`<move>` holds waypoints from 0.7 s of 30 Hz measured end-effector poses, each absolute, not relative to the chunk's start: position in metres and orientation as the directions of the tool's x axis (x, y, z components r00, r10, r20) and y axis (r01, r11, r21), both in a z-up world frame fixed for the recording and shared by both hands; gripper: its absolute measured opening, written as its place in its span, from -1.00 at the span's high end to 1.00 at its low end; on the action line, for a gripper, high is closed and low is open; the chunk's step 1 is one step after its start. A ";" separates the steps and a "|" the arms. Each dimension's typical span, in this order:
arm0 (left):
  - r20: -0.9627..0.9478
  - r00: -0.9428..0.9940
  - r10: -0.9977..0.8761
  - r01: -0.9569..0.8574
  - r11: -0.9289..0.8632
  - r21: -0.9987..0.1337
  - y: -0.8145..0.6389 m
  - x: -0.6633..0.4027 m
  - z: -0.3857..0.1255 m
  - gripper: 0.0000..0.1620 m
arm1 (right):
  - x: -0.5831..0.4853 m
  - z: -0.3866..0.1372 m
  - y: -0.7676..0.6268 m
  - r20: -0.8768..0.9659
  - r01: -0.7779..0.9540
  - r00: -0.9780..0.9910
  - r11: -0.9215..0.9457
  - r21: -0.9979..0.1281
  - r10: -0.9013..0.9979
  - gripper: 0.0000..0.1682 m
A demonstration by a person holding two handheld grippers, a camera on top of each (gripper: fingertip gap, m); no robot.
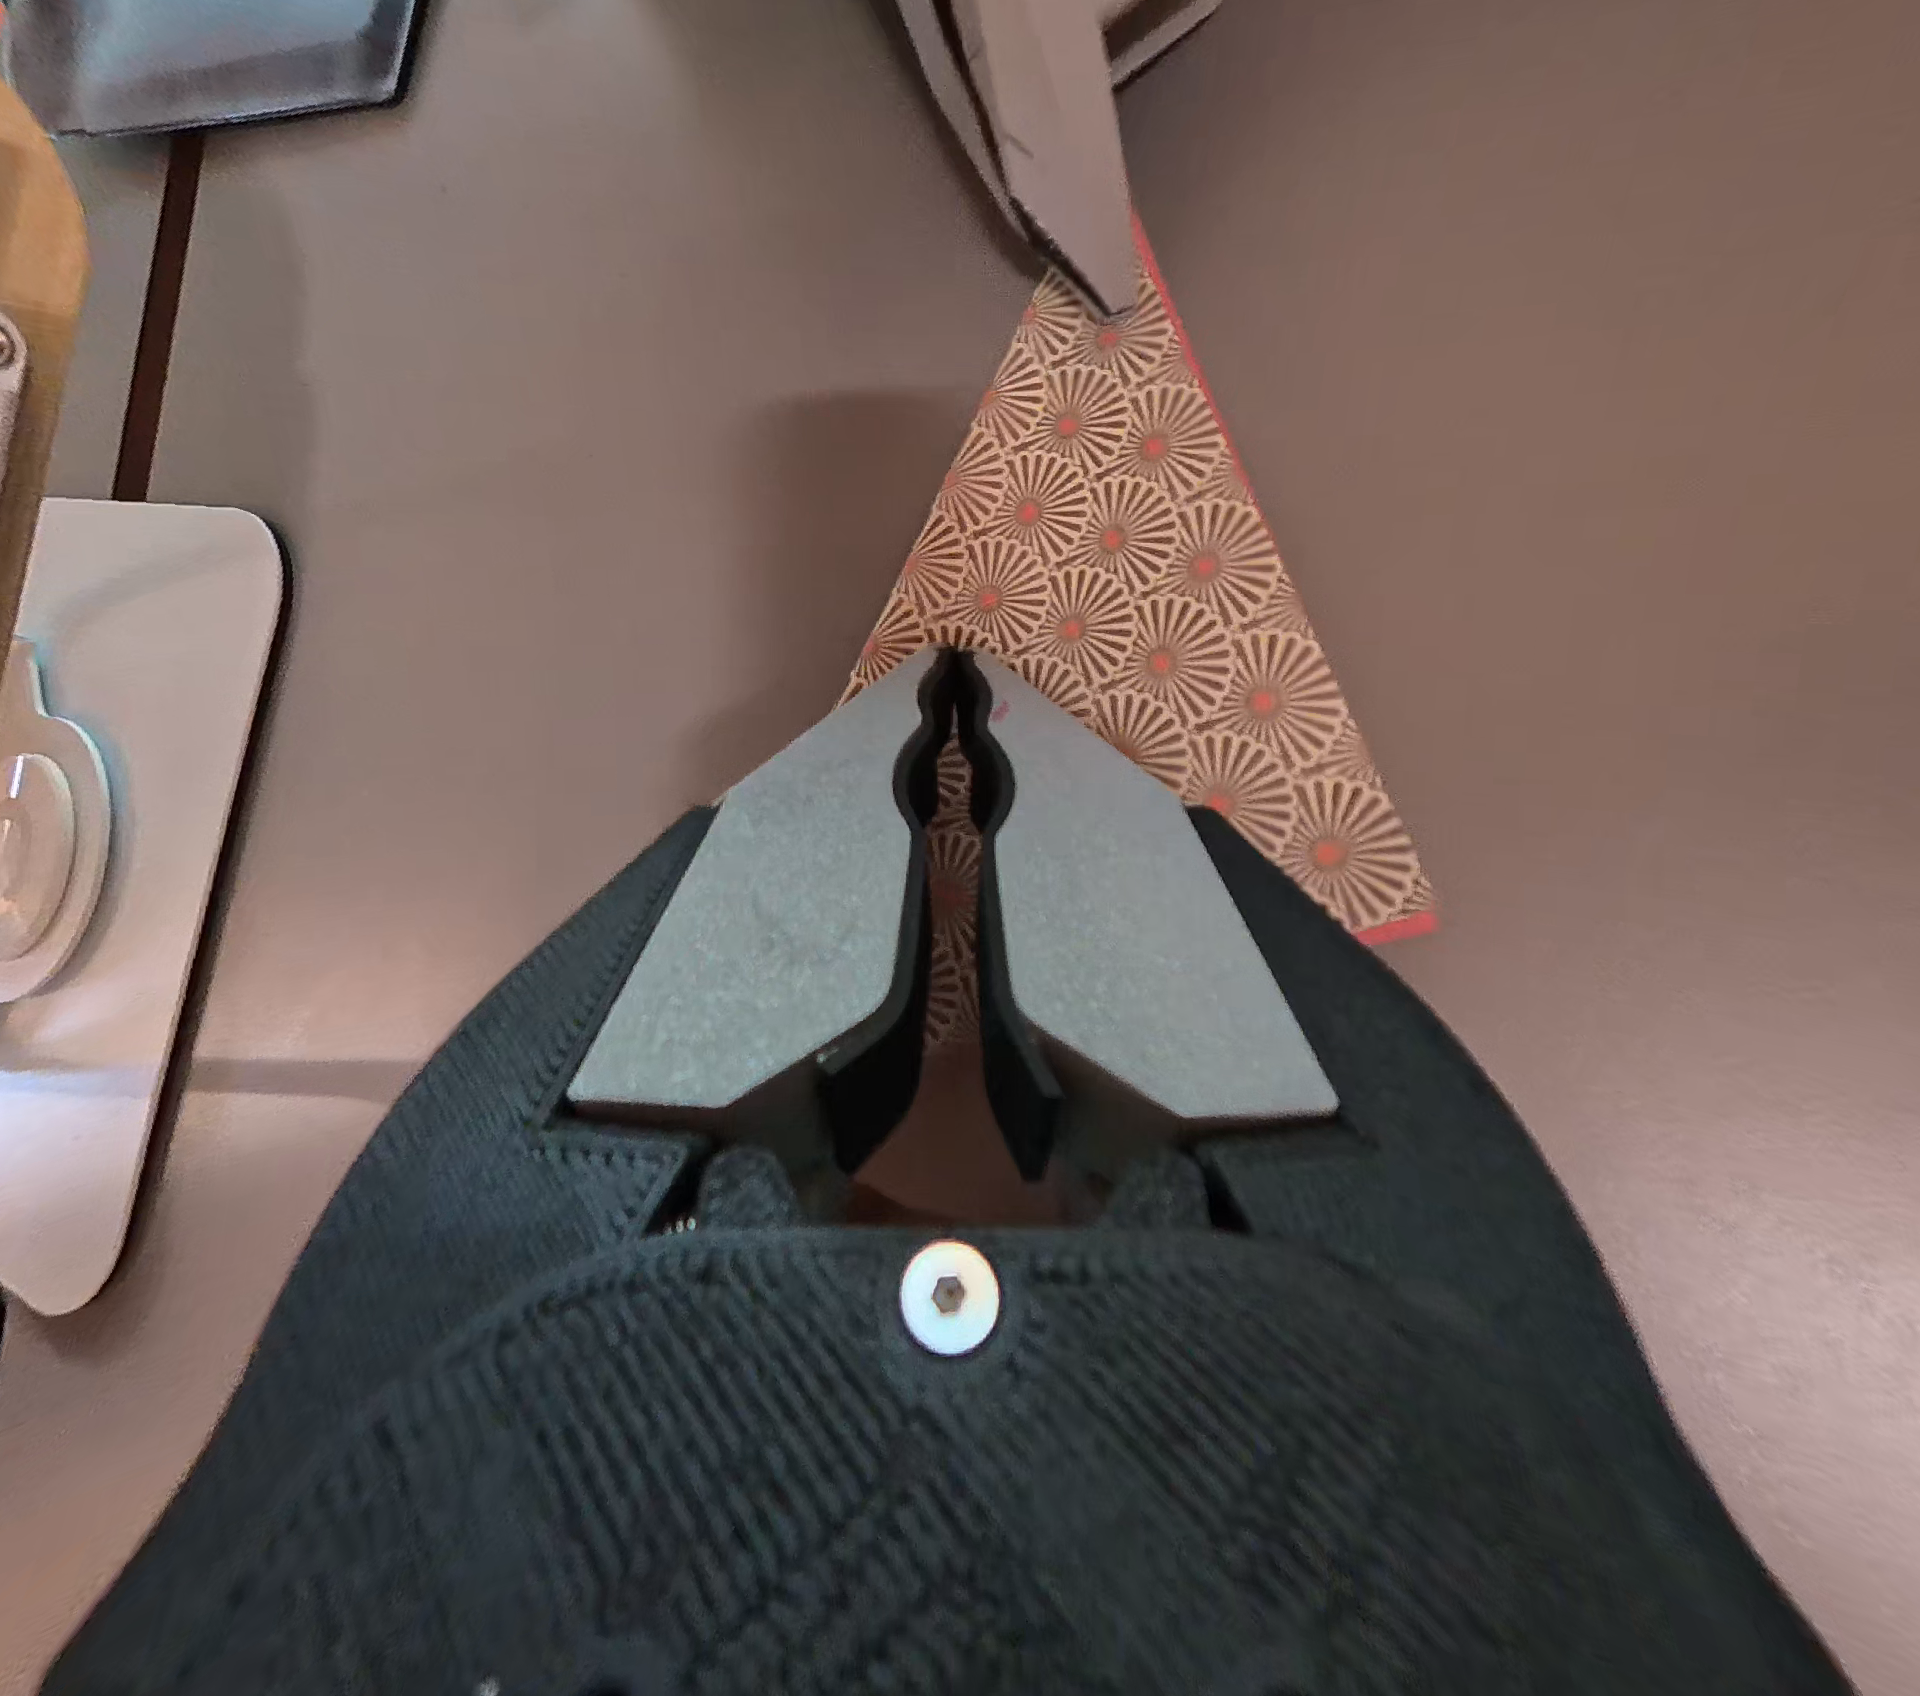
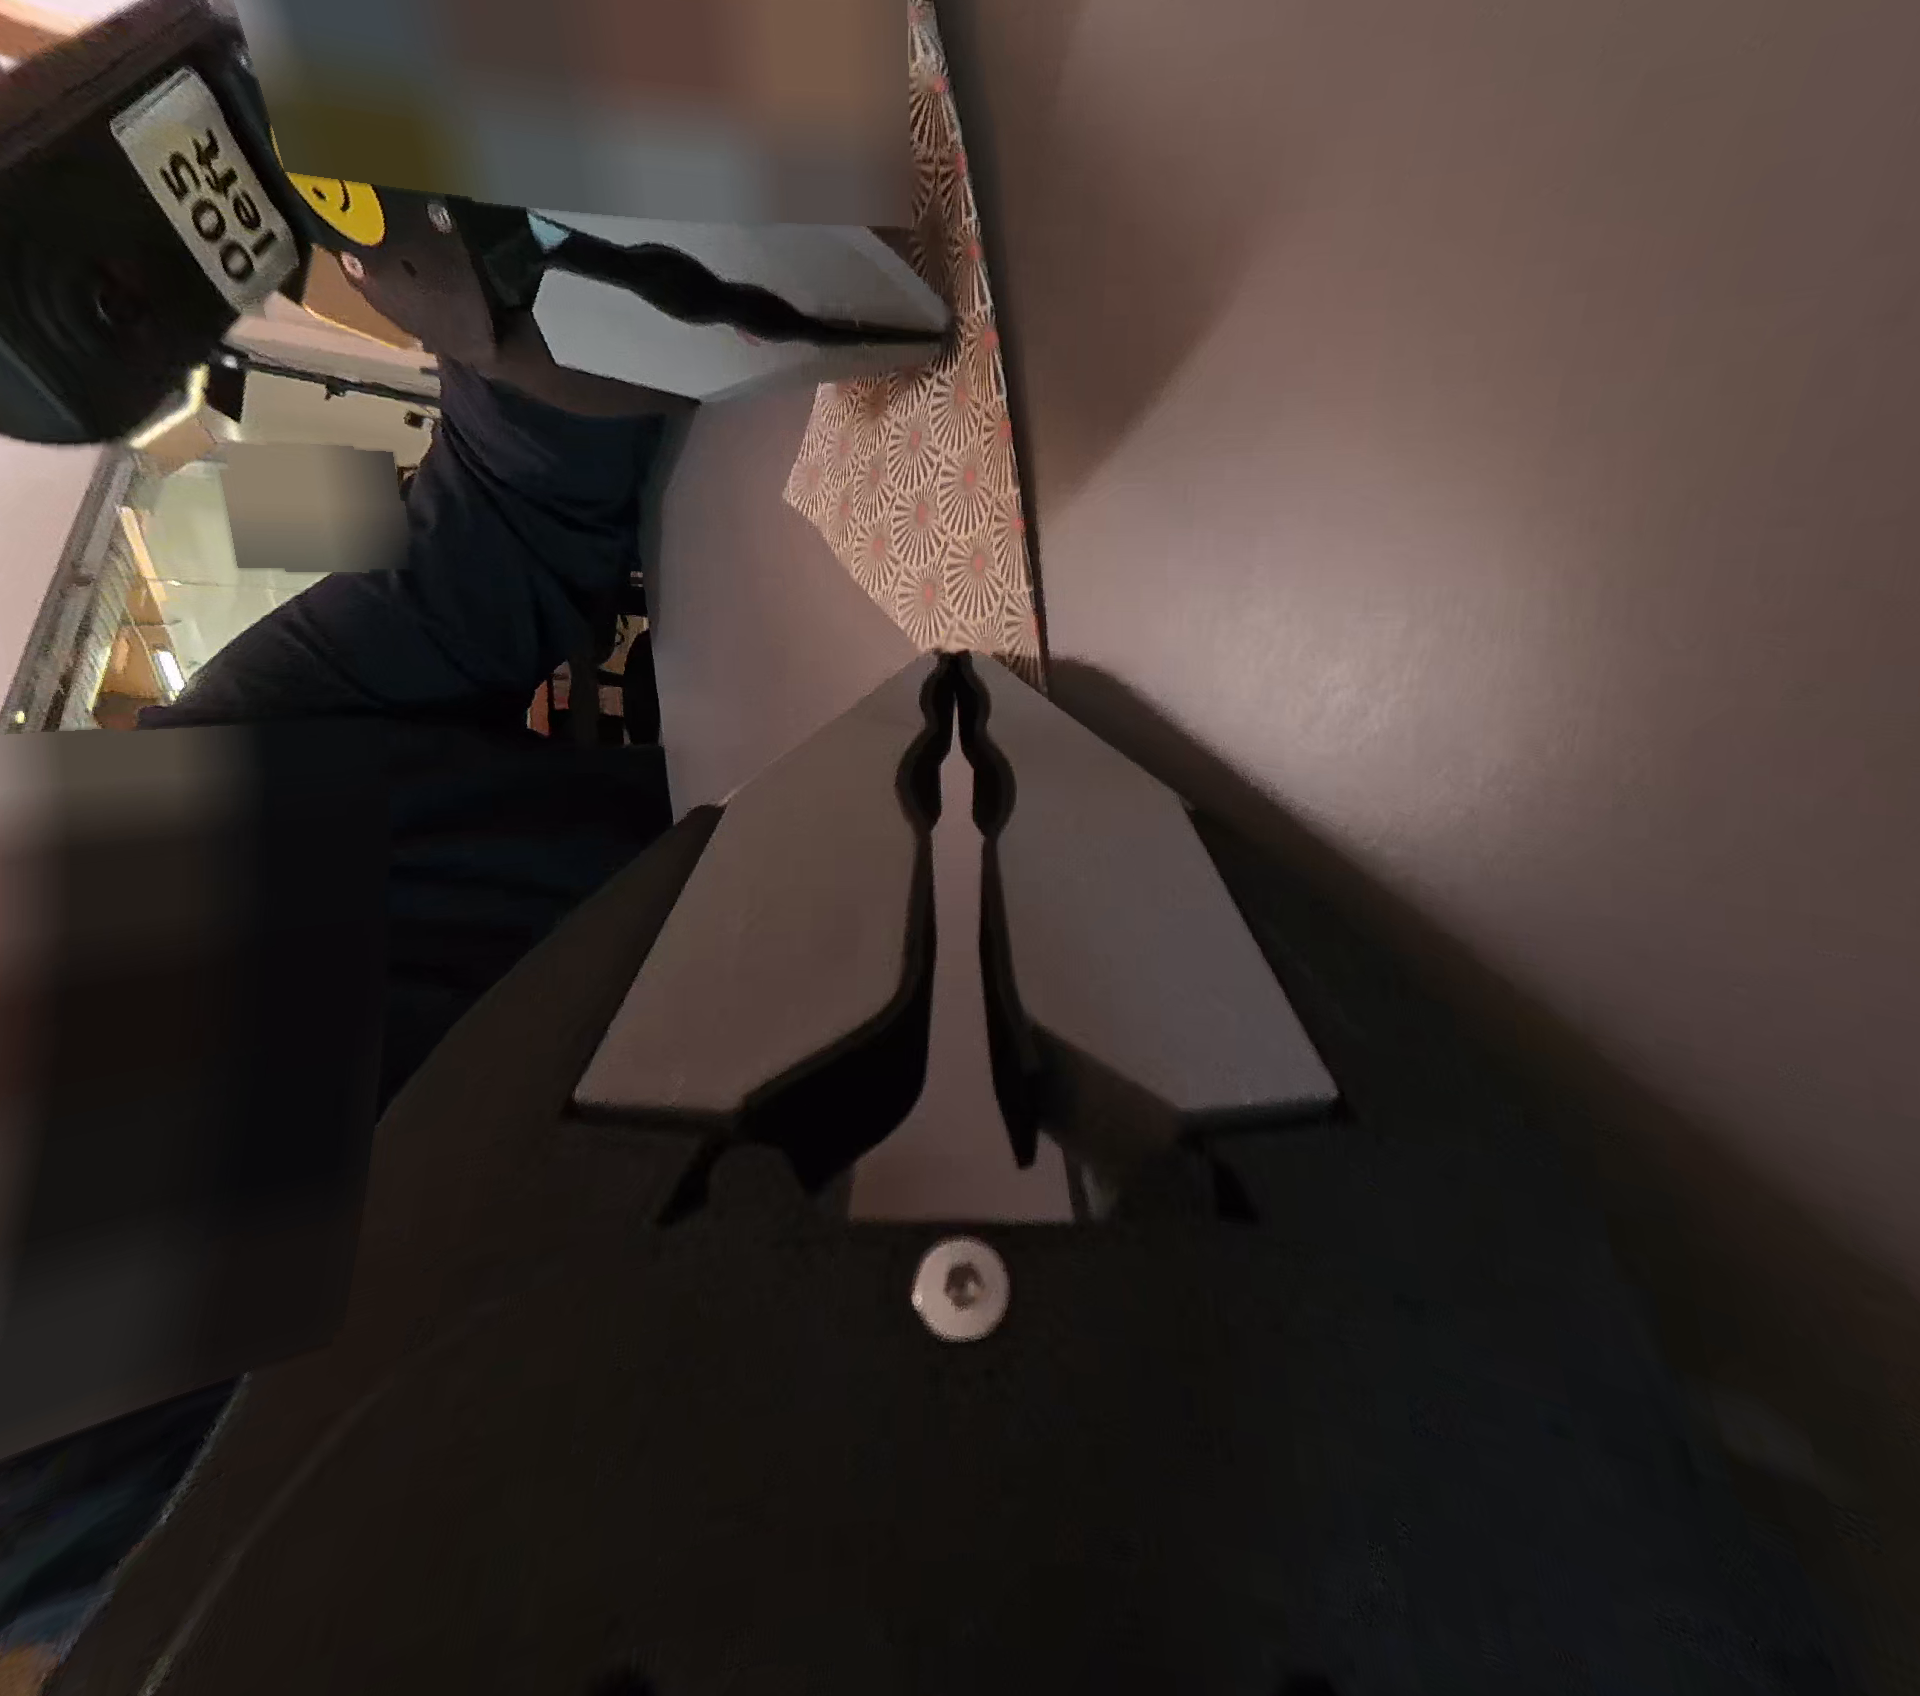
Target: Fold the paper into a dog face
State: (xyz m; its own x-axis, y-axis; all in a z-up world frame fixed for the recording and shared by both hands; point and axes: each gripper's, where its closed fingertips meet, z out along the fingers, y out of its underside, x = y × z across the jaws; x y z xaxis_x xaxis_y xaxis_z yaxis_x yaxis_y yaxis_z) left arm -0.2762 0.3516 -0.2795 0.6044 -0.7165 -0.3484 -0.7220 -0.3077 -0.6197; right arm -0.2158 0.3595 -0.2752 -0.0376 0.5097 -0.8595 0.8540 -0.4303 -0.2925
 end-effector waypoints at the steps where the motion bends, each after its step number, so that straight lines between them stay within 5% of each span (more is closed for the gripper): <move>1: -0.341 0.609 -0.716 -0.716 -0.312 -0.625 0.352 -0.276 -0.279 1.00 | -0.214 -0.275 0.359 -0.858 0.855 -0.034 -0.431 -0.290 0.512 1.00; 13: -0.335 0.604 -0.723 -0.704 -0.287 -0.650 0.350 -0.277 -0.279 1.00 | -0.196 -0.277 0.358 -0.848 0.868 0.041 -0.440 -0.232 0.529 1.00; 21: -0.342 0.602 -0.722 -0.699 -0.268 -0.663 0.350 -0.277 -0.279 1.00 | -0.231 -0.222 0.351 -0.790 0.740 -0.170 -0.453 -0.498 0.590 1.00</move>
State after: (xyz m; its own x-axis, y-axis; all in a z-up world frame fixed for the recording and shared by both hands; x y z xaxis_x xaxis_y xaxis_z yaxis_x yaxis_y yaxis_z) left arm -0.2773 0.3505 -0.2789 0.6017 -0.7218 -0.3420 -0.6988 -0.2684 -0.6630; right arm -0.2307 0.3507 -0.2221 -0.1704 0.5896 -0.7895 0.7398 -0.4528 -0.4977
